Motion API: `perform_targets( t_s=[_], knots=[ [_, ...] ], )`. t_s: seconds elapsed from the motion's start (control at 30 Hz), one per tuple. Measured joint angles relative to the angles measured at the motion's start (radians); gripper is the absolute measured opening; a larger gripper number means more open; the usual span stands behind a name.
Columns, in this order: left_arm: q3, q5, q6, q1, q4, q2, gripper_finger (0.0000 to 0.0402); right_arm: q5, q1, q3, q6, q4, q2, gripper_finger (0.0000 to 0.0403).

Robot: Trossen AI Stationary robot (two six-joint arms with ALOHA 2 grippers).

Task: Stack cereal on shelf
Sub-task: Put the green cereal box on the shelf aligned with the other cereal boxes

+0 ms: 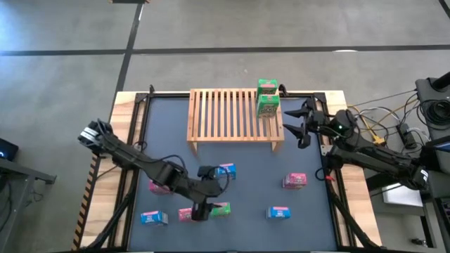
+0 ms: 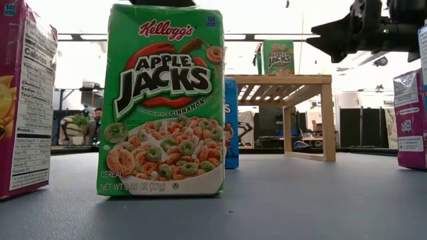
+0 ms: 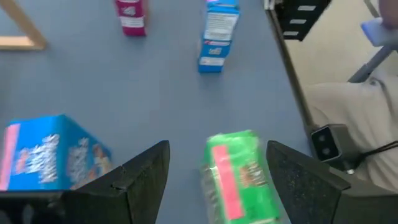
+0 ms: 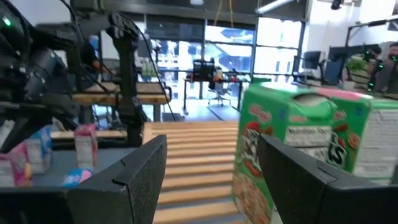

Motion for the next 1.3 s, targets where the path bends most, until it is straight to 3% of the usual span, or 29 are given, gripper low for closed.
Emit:
perform_targets(
  t_s=[0.5,1.3],
  knots=[
    [0.07,0.045,-0.077,-0.036,-0.018,0.081,0.0251,-0.003,0.097,0.0,0.047,-0.007,-0.086,0.0238],
    [0.053,0.029,-0.091,-0.036,-0.001,0.081,0.0251,0.0,0.098,-0.001,0.036,-0.009,-0.088,0.0238]
  ],
)
